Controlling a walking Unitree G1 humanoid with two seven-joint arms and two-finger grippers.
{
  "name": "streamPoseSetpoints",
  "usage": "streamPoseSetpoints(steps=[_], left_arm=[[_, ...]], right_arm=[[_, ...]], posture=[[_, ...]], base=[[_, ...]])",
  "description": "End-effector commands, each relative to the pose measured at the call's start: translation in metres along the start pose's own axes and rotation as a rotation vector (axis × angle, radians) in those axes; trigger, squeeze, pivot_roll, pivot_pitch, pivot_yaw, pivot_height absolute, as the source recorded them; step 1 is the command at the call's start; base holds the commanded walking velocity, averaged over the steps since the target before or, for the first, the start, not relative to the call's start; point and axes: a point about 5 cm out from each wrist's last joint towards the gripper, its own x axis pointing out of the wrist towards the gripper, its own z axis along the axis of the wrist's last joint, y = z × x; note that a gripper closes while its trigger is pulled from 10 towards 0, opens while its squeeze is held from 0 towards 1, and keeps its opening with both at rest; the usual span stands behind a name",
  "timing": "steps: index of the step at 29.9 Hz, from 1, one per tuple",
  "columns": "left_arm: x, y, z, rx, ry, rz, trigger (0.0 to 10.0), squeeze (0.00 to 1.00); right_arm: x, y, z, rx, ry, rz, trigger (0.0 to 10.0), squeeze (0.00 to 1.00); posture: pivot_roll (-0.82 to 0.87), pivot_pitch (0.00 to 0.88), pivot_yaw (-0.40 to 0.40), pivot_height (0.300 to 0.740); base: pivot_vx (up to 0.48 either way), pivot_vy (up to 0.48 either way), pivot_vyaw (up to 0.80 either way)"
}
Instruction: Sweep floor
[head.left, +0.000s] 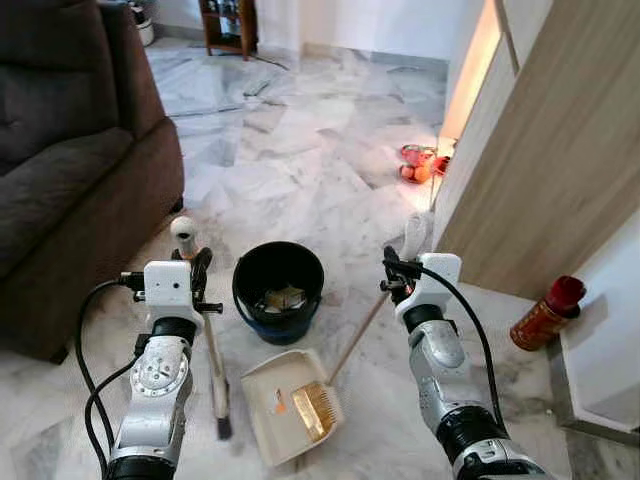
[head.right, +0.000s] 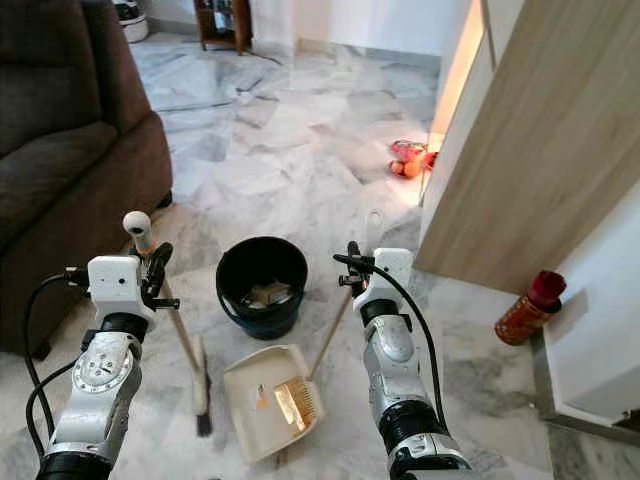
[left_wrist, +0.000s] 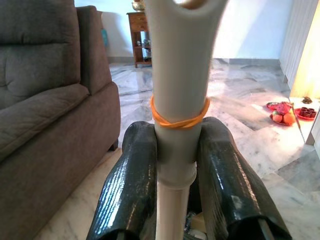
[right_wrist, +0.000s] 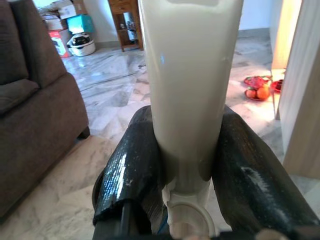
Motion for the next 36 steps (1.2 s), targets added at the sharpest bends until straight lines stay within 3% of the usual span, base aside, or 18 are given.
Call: streamPoseSetpoints(steps=[1, 21, 36], left_arm=[[0.001, -0.001, 0.007, -0.007, -0.037, -0.006, 10.0, 0.0], [0.001, -0.002, 0.006, -0.01, -0.034, -0.007, 10.0, 0.0], [0.002, -0.004, 0.005, -0.009, -0.032, -0.014, 10.0, 0.0]], right_arm=[[0.006, 0.001, 0.014, 0.007, -0.063, 0.001, 10.0, 0.0], [0.003, -0.008, 0.031, -0.054, -0.131, 0.03, 10.0, 0.0], [-0.013, -0.011, 0.052, -0.103, -0.188, 0.051, 10.0, 0.0]], posture=[[0.15, 0.096, -0.025, 0.74], [0.14, 0.099, -0.028, 0.74], [0.13, 0.101, -0.023, 0.74]], base=[[0.0, 0.0, 0.0], [0.0, 0.0, 0.0], [0.0, 0.0, 0.0]])
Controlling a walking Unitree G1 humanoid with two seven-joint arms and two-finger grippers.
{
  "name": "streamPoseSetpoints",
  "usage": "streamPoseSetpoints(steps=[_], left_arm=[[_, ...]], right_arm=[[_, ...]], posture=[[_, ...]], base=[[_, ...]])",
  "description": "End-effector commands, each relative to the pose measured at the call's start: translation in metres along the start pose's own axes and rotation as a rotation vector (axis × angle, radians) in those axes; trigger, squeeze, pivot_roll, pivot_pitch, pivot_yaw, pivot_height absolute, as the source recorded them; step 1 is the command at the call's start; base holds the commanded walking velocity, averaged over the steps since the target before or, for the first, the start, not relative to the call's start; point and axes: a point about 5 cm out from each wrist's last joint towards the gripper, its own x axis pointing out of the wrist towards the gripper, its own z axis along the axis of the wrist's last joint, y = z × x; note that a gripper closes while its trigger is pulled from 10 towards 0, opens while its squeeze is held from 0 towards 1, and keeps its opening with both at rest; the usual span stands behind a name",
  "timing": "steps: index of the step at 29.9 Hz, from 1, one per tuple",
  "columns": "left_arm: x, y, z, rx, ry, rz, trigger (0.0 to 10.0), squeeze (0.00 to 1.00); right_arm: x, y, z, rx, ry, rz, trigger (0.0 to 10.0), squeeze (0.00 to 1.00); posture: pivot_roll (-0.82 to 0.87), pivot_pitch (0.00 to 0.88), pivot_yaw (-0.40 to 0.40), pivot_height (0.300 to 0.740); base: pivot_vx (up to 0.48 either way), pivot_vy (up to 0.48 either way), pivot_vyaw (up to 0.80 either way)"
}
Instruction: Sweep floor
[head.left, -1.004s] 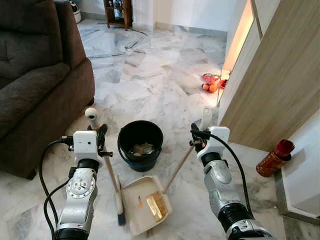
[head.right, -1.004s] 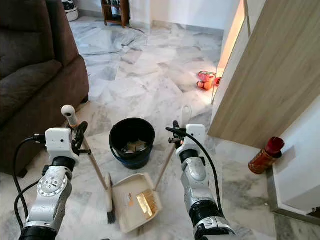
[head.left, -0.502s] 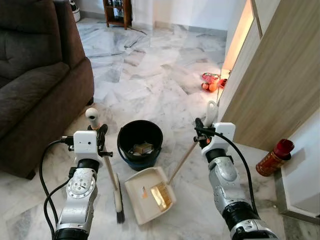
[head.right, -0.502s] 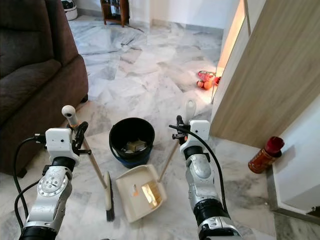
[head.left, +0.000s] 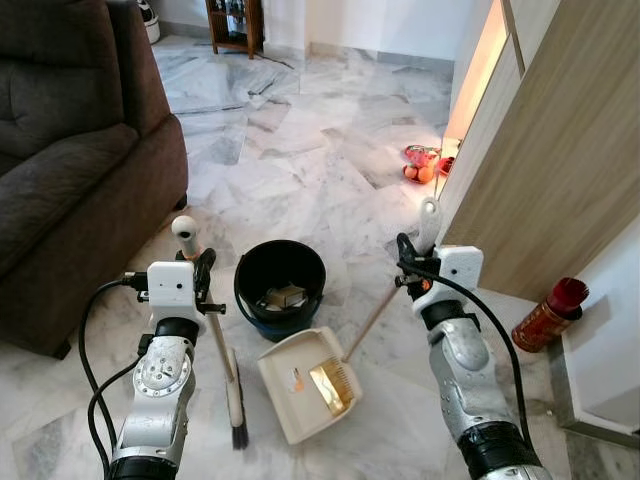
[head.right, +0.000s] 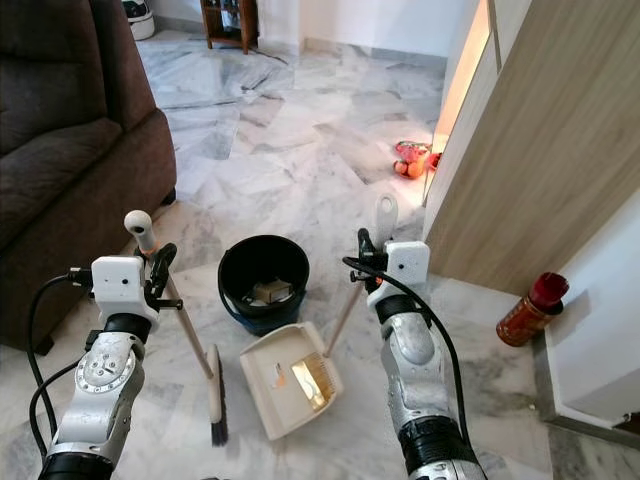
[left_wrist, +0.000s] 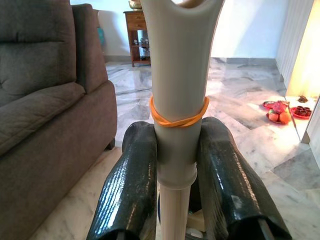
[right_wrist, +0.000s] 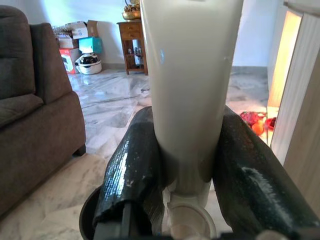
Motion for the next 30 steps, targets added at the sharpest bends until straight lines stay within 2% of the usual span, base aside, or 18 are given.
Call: streamPoseSetpoints(steps=[1, 9, 19, 26, 30], left_arm=[[0.002, -0.001, 0.005, -0.008, -0.032, -0.005, 10.0, 0.0], [0.002, -0.002, 0.005, -0.01, -0.03, -0.01, 10.0, 0.0], [0.002, -0.003, 0.005, -0.011, -0.028, -0.011, 10.0, 0.0], [0.002, -0.003, 0.004, -0.012, -0.026, -0.013, 10.0, 0.0], [0.002, -0.004, 0.004, -0.014, -0.025, -0.018, 10.0, 0.0]], right_arm=[[0.003, 0.001, 0.024, -0.014, -0.088, 0.009, 10.0, 0.0], [0.0, 0.003, 0.05, -0.026, -0.132, 0.009, 10.0, 0.0], [-0.01, -0.004, 0.058, -0.063, -0.089, -0.004, 10.0, 0.0], [-0.015, -0.006, 0.084, -0.077, -0.134, -0.017, 10.0, 0.0], [-0.015, -0.002, 0.104, -0.063, -0.185, -0.026, 10.0, 0.0]], posture=[[0.13, 0.103, -0.023, 0.74], [0.12, 0.105, -0.021, 0.74], [0.12, 0.109, -0.022, 0.74], [0.11, 0.111, -0.019, 0.74], [0.11, 0.11, -0.018, 0.74]], base=[[0.0, 0.0, 0.0], [0.0, 0.0, 0.0], [0.0, 0.0, 0.0], [0.0, 0.0, 0.0], [0.0, 0.0, 0.0]])
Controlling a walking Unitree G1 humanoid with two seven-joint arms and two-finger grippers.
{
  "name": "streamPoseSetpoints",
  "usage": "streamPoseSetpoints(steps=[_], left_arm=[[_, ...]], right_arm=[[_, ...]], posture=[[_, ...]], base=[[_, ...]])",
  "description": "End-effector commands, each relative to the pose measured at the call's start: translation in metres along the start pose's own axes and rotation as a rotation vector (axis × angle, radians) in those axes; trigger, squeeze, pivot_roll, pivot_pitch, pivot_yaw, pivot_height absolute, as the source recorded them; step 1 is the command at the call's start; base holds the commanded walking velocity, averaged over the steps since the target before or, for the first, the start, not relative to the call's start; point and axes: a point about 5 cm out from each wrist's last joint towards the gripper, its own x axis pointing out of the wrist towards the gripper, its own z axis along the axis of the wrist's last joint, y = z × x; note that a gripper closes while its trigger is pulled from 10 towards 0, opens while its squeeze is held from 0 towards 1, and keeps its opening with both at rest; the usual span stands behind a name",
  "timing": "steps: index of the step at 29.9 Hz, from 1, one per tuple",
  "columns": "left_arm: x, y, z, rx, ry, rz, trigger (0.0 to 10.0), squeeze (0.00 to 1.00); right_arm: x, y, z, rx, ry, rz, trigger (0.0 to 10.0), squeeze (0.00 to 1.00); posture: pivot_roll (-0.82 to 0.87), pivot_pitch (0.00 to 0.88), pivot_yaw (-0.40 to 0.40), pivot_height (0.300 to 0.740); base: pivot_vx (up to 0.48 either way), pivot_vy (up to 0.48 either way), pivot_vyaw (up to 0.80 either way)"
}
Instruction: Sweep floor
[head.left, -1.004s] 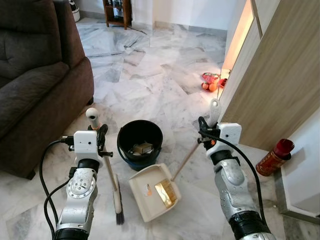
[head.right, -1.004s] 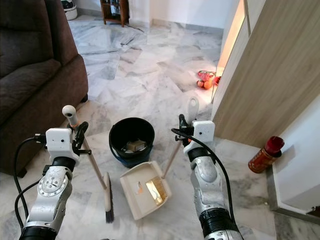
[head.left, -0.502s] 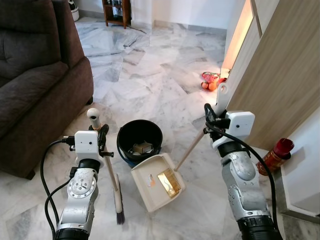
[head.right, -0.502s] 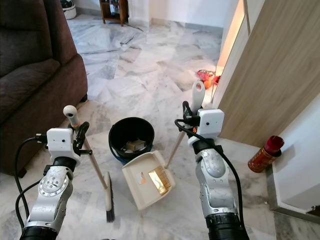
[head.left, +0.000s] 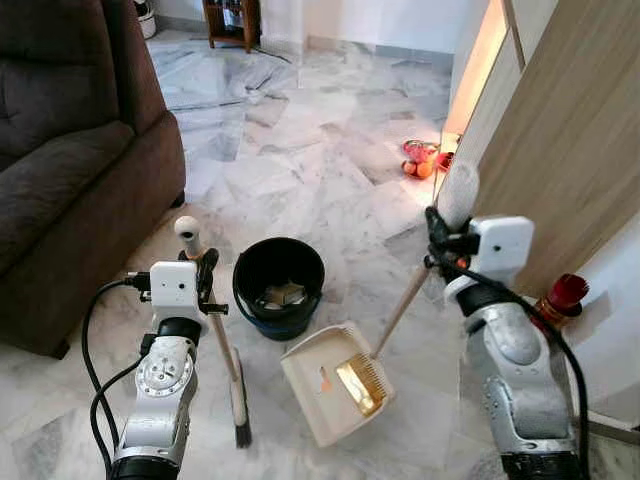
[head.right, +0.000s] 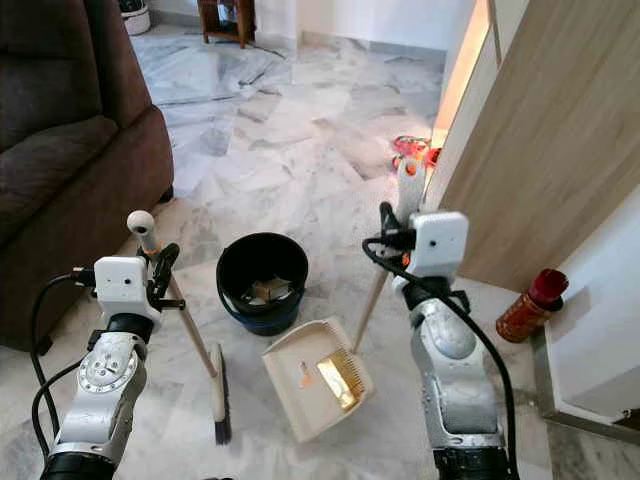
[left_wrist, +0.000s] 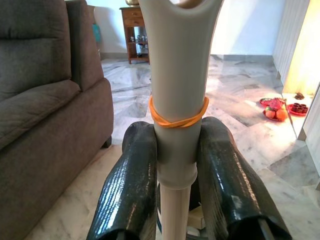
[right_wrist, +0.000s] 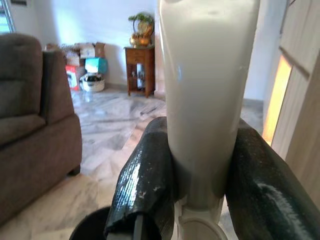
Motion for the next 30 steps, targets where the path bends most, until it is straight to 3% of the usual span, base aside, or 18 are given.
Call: streamPoseSetpoints(steps=[1, 10, 16, 24, 30], left_arm=[[0.002, -0.001, 0.004, -0.008, -0.026, -0.01, 10.0, 0.0], [0.002, -0.002, 0.004, -0.01, -0.027, -0.013, 10.0, 0.0], [0.002, -0.003, 0.004, -0.012, -0.027, -0.013, 10.0, 0.0], [0.001, -0.006, 0.002, -0.019, -0.018, -0.027, 10.0, 0.0], [0.0, -0.006, 0.002, -0.019, -0.016, -0.026, 10.0, 0.0]], right_arm=[[0.004, 0.004, 0.035, 0.026, -0.135, 0.003, 10.0, 0.0], [0.011, 0.011, 0.066, 0.03, -0.216, 0.013, 10.0, 0.0], [0.016, 0.013, 0.1, 0.075, -0.301, -0.001, 10.0, 0.0], [0.025, 0.025, 0.091, 0.169, -0.282, -0.019, 10.0, 0.0], [0.029, 0.024, 0.086, 0.197, -0.268, -0.05, 10.0, 0.0]], posture=[[0.11, 0.11, -0.018, 0.74], [0.11, 0.107, -0.019, 0.74], [0.11, 0.104, -0.02, 0.74], [0.11, 0.094, -0.02, 0.74], [0.12, 0.086, -0.021, 0.74]], base=[[0.0, 0.0, 0.0], [0.0, 0.0, 0.0], [0.0, 0.0, 0.0], [0.0, 0.0, 0.0], [0.0, 0.0, 0.0]])
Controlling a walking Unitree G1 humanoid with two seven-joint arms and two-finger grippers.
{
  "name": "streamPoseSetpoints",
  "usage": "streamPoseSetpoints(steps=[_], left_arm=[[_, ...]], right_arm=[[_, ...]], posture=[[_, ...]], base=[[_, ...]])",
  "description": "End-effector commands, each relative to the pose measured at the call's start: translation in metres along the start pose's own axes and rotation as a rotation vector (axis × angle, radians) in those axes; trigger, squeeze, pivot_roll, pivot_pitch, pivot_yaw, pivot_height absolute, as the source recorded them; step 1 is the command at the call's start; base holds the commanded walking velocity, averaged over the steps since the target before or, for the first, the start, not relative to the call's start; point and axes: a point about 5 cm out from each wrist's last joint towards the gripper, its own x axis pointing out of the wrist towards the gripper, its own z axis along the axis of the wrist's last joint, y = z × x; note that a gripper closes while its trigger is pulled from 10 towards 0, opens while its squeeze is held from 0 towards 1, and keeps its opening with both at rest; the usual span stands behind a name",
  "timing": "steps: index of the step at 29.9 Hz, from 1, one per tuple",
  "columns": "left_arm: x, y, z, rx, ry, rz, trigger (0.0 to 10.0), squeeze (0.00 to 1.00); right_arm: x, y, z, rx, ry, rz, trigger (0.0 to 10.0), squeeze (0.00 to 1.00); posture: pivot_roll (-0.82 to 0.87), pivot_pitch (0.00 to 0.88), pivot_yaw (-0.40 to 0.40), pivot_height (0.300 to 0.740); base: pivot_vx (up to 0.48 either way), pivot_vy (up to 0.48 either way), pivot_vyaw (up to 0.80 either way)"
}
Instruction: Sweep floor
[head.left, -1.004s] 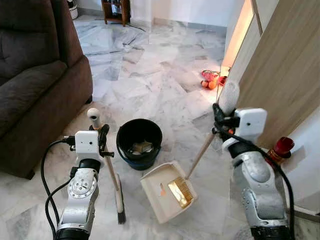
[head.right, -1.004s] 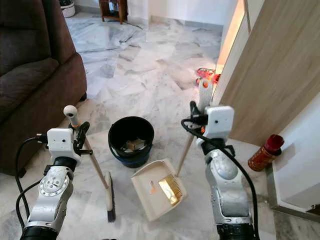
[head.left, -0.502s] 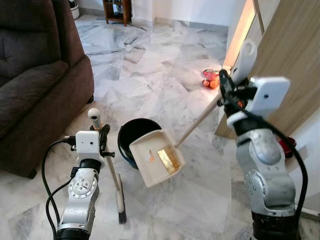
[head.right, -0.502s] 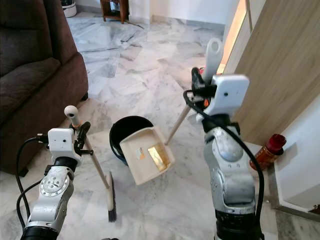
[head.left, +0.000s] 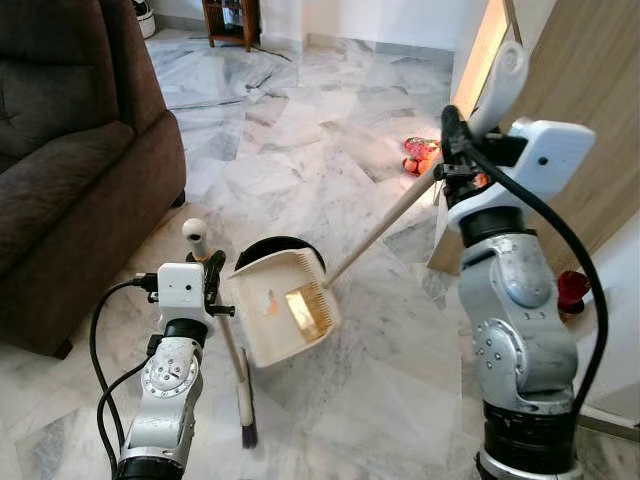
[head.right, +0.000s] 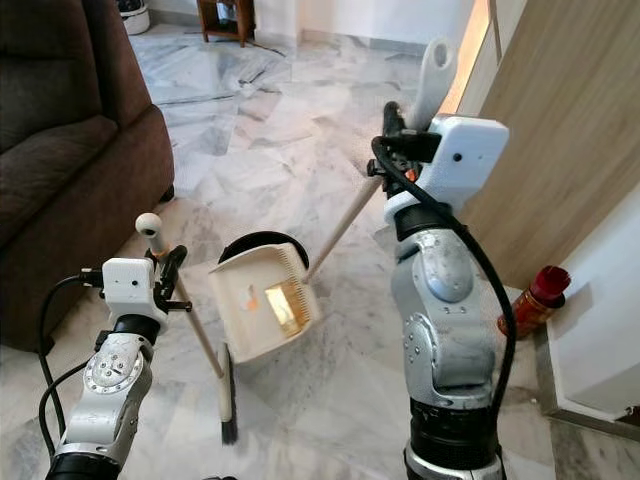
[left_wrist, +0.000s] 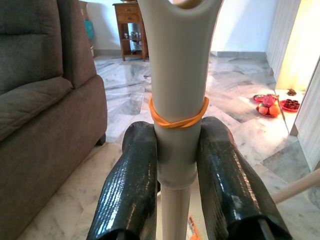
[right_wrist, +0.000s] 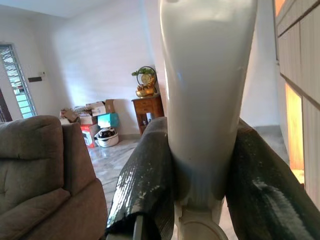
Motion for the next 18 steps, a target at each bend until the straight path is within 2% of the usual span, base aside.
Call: streamPoseSetpoints(steps=[1, 5, 12, 18], left_arm=[[0.0009, 0.0004, 0.004, -0.004, -0.024, 0.0, 10.0, 0.0], [0.0007, -0.0008, 0.0044, 0.025, -0.029, -0.014, 10.0, 0.0], [0.0007, -0.0009, 0.0043, 0.019, -0.029, -0.011, 10.0, 0.0], [0.0004, -0.0008, 0.0043, 0.02, -0.028, -0.009, 10.0, 0.0]], right_arm=[[0.0032, 0.001, 0.015, 0.016, -0.086, -0.003, 10.0, 0.0], [0.0044, -0.0007, 0.0138, 0.015, -0.092, -0.017, 10.0, 0.0], [0.0034, 0.0014, 0.0113, 0.02, -0.09, -0.008, 10.0, 0.0], [0.0032, 0.0015, 0.0122, 0.027, -0.098, 0.001, 10.0, 0.0]], posture=[[0.12, 0.086, -0.021, 0.74], [0.12, 0.077, -0.019, 0.74], [0.12, 0.079, -0.019, 0.74], [0.12, 0.08, -0.019, 0.74]], base=[[0.0, 0.0, 0.0], [0.0, 0.0, 0.0], [0.0, 0.0, 0.0], [0.273, 0.0, 0.0]])
